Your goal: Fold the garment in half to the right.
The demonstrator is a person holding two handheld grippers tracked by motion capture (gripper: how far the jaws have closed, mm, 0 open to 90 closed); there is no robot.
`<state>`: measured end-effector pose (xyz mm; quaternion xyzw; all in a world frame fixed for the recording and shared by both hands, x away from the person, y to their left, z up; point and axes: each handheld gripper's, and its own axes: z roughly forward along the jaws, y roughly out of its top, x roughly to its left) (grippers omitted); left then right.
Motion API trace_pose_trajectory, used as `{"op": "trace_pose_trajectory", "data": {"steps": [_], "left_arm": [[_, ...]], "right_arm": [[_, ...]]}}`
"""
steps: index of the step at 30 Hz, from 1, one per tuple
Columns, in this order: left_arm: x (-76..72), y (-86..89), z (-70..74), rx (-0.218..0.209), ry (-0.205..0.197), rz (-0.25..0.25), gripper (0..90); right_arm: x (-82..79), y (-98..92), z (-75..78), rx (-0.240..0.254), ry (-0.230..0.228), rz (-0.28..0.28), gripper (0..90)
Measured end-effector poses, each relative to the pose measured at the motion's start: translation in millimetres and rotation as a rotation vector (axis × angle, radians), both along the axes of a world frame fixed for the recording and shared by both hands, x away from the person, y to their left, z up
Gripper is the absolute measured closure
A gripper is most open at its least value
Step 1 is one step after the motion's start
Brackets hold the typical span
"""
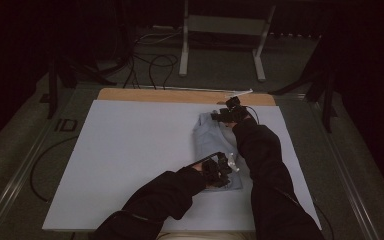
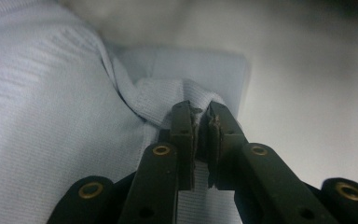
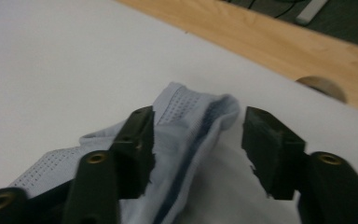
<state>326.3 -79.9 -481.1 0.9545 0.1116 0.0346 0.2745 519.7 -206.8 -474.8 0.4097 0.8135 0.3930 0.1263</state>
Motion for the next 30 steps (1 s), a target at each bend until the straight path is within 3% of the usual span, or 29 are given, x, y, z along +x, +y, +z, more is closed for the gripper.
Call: {"op": "trace_pose_trajectory", "data": {"steps": [4, 10, 12, 18, 19, 20, 24, 30], "left_arm": [[3.0, -6.3, 3.5, -0.056, -0.024, 0.044, 83.2], [5.0, -15.3, -3.1, -0.040, -0.005, 0.033, 80.5], [7.4, -17.7, -9.1, -0.041, 0.025, 0.024, 77.5], [2.7, -18.9, -6.8, -0.062, 0.017, 0.005, 58.6], [2.7, -18.9, -6.8, -0.062, 0.017, 0.005, 58.6], [-1.0, -15.7, 0.5, -0.069, 0.001, -0.005, 52.2], [-3.7, -8.4, 9.7, -0.074, -0.012, -0.007, 43.1], [-4.4, 7.5, 22.2, -0.097, -0.038, 0.034, 30.7]], "right_arm": [[-3.9, -4.2, 7.9, 0.022, -0.017, -0.007, 38.2], [-9.2, -10.9, 15.4, 0.048, -0.032, -0.015, 26.2], [-11.7, -12.7, 15.6, 0.066, -0.032, 0.001, 17.6], [-19.6, -13.4, 12.1, 0.061, -0.029, 0.022, 12.2], [-21.0, -13.8, 11.4, 0.066, -0.028, 0.023, 12.2], [-23.3, -15.5, 10.6, 0.072, -0.029, 0.025, 10.4], [-27.8, -17.8, 11.1, 0.078, -0.038, 0.028, 10.0], [-35.4, -20.5, 14.3, 0.096, -0.054, 0.029, 10.0]]}}
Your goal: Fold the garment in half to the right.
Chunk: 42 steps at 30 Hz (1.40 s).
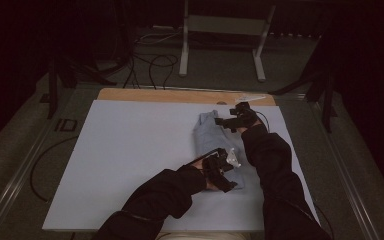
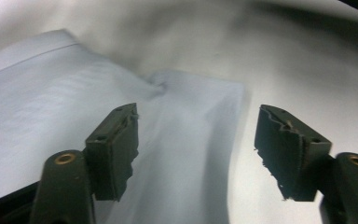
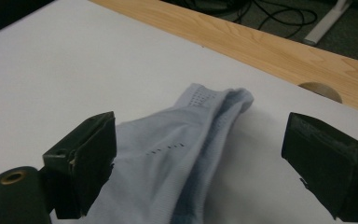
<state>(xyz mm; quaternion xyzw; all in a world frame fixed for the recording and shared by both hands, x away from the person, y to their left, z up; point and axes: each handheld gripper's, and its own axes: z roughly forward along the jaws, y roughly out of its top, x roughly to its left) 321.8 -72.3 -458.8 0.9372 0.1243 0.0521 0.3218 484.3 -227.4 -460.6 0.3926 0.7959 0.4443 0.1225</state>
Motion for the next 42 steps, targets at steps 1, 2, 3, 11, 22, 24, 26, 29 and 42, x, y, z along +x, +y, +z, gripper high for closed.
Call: {"op": "trace_pose_trajectory", "data": {"steps": [1, 2, 3, 11, 22, 24, 26, 29, 42], "left_arm": [[0.7, 2.7, 2.1, 0.002, -0.006, 0.007, 27.6], [1.4, 5.6, 4.0, 0.000, -0.006, 0.012, 26.2], [1.9, 8.3, 5.6, -0.004, -0.006, 0.023, 24.8], [8.0, 34.4, 12.1, -0.027, 0.005, 0.043, 12.0], [16.1, 71.3, 14.8, -0.055, -0.006, 0.068, 0.1], [18.2, 78.4, 14.4, -0.055, -0.005, 0.077, 0.0], [18.7, 82.0, 14.3, -0.059, -0.003, 0.080, 0.0], [19.2, 96.3, 15.4, -0.059, -0.009, 0.094, 0.0], [18.1, 139.9, 20.5, -0.080, -0.024, 0.116, 0.0]], "right_arm": [[-1.1, 0.3, 0.4, -0.001, 0.002, 0.004, 10.0], [-2.6, 0.7, 0.8, -0.003, 0.002, 0.005, 10.0], [-3.8, 0.7, 1.1, -0.007, -0.004, 0.008, 10.0], [-20.3, 0.9, 4.9, -0.003, -0.033, 0.023, 10.0], [-48.4, -1.6, 10.7, 0.013, -0.062, 0.061, 10.0], [-55.2, -1.5, 10.5, 0.016, -0.064, 0.068, 10.0], [-58.9, -1.6, 10.5, 0.017, -0.066, 0.074, 10.0], [-74.0, -2.6, 9.0, 0.025, -0.072, 0.091, 10.0], [-118.1, -8.6, 3.4, 0.035, -0.080, 0.129, 10.0]]}}
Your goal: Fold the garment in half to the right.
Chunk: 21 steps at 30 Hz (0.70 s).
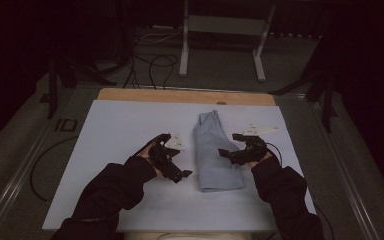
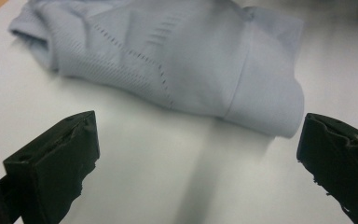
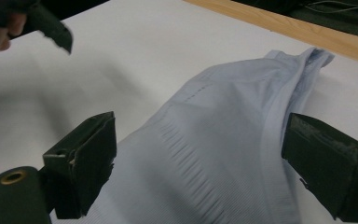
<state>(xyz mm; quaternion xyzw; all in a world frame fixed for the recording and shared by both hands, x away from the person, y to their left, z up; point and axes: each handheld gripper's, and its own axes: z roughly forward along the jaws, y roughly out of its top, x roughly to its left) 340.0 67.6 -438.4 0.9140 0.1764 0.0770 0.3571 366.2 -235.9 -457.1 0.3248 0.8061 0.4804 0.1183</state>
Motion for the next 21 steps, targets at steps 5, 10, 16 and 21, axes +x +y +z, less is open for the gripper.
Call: {"op": "trace_pose_trajectory", "data": {"steps": [5, 10, 16, 21], "left_arm": [[-2.6, 18.7, -0.8, -0.020, -0.005, 0.033, 0.0], [-7.3, 39.2, -2.6, -0.026, -0.007, 0.055, 0.0], [-15.7, 68.9, -5.4, -0.031, -0.011, 0.098, 0.0], [-23.2, 87.5, -8.2, -0.032, -0.012, 0.118, 0.0]], "right_arm": [[-14.5, -4.5, 0.7, 0.012, 0.000, 0.014, 10.0], [-27.7, -12.0, -0.3, 0.009, -0.004, 0.007, 10.0], [-39.5, -23.0, -2.8, 0.010, -0.018, -0.012, 10.0], [-47.6, -28.7, -8.0, -0.001, -0.017, -0.018, 10.0]]}}
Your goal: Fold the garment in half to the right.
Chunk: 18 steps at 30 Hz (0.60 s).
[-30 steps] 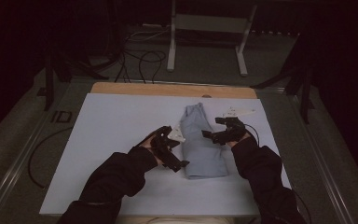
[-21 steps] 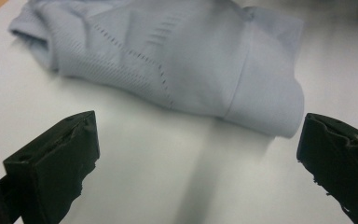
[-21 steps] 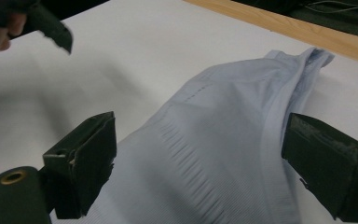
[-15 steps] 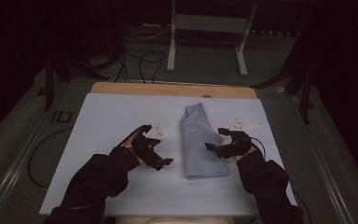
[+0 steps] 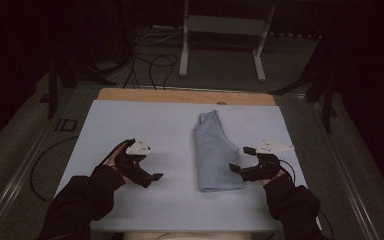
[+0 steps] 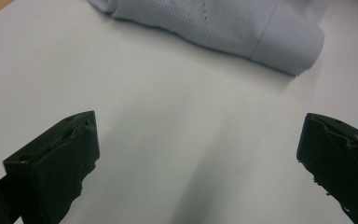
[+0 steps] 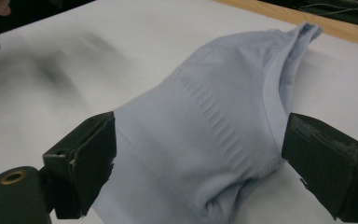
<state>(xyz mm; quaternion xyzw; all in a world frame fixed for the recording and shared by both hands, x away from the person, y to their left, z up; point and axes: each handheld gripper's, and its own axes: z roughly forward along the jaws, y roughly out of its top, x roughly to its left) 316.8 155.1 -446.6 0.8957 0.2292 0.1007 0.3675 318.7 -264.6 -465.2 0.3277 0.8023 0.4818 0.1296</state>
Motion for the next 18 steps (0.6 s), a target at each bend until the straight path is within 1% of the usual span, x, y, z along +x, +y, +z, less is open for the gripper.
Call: {"op": "trace_pose_trajectory", "data": {"steps": [1, 2, 3, 7, 9, 10, 11, 12, 13, 14, 16, 17, 18], "left_arm": [[0.0, 0.0, 0.0, 0.000, 0.000, 0.000, 0.0], [-1.7, 3.7, -1.2, -0.003, -0.001, 0.002, 0.0], [-3.1, 7.9, -2.4, -0.005, -0.001, 0.004, 0.0], [-9.1, 24.2, -8.4, -0.012, 0.010, 0.029, 0.0], [-11.6, 32.4, -11.7, -0.007, 0.019, 0.046, 0.0], [-14.3, 40.1, -15.5, -0.015, 0.024, 0.066, 0.0], [-15.5, 43.8, -17.4, -0.020, 0.027, 0.073, 0.0], [-15.5, 43.8, -17.4, -0.020, 0.027, 0.073, 0.0], [-16.9, 47.1, -19.2, -0.025, 0.029, 0.079, 0.0], [-19.6, 53.2, -22.9, -0.037, 0.032, 0.098, 0.0], [-20.8, 56.2, -24.4, -0.039, 0.033, 0.104, 0.0], [-22.0, 58.8, -26.2, -0.045, 0.030, 0.110, 0.0], [-24.4, 63.7, -29.7, -0.061, 0.035, 0.121, 0.0]], "right_arm": [[0.0, 0.0, 0.0, 0.000, 0.000, 0.000, 10.0], [-1.7, -1.5, -0.8, -0.002, 0.000, -0.002, 10.0], [-4.8, -4.3, -2.7, 0.005, 0.002, -0.005, 10.0], [-9.8, -8.7, -5.7, 0.006, 0.005, -0.010, 10.0], [-13.6, -10.8, -8.0, 0.004, 0.002, -0.010, 10.0], [-17.3, -12.3, -10.5, -0.002, 0.009, -0.010, 10.0], [-19.0, -12.7, -12.0, -0.003, 0.013, -0.010, 10.0], [-20.5, -13.1, -13.5, -0.007, 0.015, -0.008, 10.0], [-21.7, -13.8, -15.1, -0.012, 0.013, -0.007, 10.0], [-23.1, -14.3, -16.6, -0.020, 0.014, -0.009, 10.0], [-25.5, -15.2, -19.3, -0.020, 0.017, -0.011, 10.0], [-25.5, -15.2, -19.3, -0.020, 0.017, -0.011, 10.0], [-28.1, -16.0, -21.2, -0.026, 0.014, -0.008, 10.0]]}}
